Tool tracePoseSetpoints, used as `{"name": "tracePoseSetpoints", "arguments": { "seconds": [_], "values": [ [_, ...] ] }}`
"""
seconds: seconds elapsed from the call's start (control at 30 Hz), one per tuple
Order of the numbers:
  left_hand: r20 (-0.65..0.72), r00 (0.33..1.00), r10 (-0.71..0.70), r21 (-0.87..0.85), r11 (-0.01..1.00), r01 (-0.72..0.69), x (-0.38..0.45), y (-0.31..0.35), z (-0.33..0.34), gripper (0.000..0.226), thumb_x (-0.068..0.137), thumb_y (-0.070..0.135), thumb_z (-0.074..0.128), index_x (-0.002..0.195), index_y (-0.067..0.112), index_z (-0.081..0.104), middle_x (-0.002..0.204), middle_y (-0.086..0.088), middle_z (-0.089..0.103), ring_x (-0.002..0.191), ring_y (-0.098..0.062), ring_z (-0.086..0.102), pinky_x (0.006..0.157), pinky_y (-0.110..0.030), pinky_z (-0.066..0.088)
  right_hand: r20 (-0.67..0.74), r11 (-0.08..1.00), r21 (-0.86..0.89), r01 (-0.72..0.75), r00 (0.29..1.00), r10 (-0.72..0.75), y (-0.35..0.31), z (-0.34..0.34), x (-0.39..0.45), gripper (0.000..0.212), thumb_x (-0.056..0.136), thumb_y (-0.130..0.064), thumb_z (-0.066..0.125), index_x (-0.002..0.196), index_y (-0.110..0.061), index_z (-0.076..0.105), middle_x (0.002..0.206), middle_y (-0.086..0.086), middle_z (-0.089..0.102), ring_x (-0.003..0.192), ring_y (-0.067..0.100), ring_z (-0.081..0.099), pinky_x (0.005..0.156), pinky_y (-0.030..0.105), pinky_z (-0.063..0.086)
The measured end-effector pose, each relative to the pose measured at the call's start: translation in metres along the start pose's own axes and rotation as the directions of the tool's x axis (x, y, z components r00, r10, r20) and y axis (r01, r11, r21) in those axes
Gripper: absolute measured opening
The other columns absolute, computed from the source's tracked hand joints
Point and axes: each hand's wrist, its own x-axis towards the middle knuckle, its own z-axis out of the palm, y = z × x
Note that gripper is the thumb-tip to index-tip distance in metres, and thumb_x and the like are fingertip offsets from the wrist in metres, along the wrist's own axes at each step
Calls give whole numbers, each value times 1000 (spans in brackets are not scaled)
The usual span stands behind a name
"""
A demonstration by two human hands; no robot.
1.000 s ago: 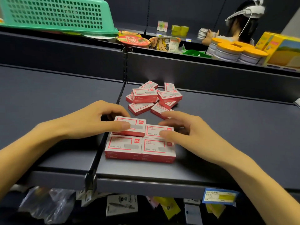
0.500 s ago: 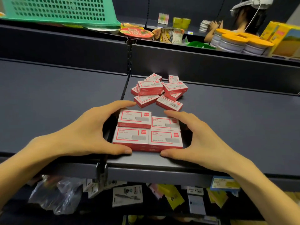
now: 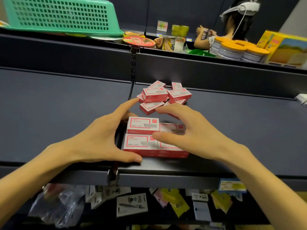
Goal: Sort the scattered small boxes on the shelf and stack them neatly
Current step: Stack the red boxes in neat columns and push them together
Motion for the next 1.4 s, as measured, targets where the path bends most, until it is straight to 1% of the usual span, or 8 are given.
{"name": "tracePoseSetpoints", "arguments": {
  "seconds": [0.2,0.4,0.6,0.73,0.9,1.13,1.3,1.4],
  "values": [
    [-24,995,-96,-135,987,92,-2,0,-2,115,66,47,83,155,44,10,124,33,62,118,4,61,94,-5,45,63,996,86,-32,998,27,-1,3,23,40,85,-44,74,122,-30,69,114,-21,69,106,-5,62,93,23,52],
    [-84,984,-157,-123,982,146,1,-4,-2,107,72,61,74,157,43,11,135,31,55,124,7,54,97,-13,49,47,991,127,-48,998,42,9,0,38,34,87,-42,72,120,-33,70,108,-22,69,99,-6,64,80,14,54],
    [-234,952,-198,-125,977,172,5,-14,-9,61,78,63,63,134,42,52,130,26,57,124,6,52,99,-20,48,53,995,57,-84,995,80,15,1,58,40,88,-42,72,126,-32,67,112,-21,66,100,-1,63,86,19,54],
    [-214,959,-187,-108,980,167,7,-14,-7,45,83,55,61,124,37,60,120,21,65,117,2,59,89,-15,53,143,999,-13,-44,989,46,12,2,68,28,94,-42,64,119,-32,71,100,-24,67,90,-3,62,69,15,50],
    [-228,952,-206,-37,979,203,18,-11,-18,40,84,57,57,117,36,66,108,18,71,105,2,65,85,-17,54,91,1000,-10,6,996,-5,20,1,69,30,100,-37,55,127,-31,67,123,-17,66,106,1,60,83,17,47],
    [-329,935,-130,140,973,185,86,-3,-50,24,90,46,66,108,31,72,99,17,72,89,-3,69,82,-30,59,-228,985,-162,51,970,-87,49,-30,87,27,93,-34,67,118,-26,70,115,-10,68,97,7,58,82,28,49],
    [-357,931,-79,215,963,164,120,-18,-29,35,86,51,71,114,30,69,107,15,69,90,-5,67,79,-38,61,-176,961,-270,59,978,-109,65,-18,93,48,87,-41,72,131,-25,61,133,-6,61,122,14,50,103,39,44],
    [-397,916,-54,200,969,143,118,-31,-15,48,77,68,66,111,35,66,108,19,66,90,-2,66,76,-34,60,-171,956,-288,56,979,-109,74,-14,89,62,85,-49,72,139,-27,52,139,-8,56,126,12,47,107,34,40]
  ]
}}
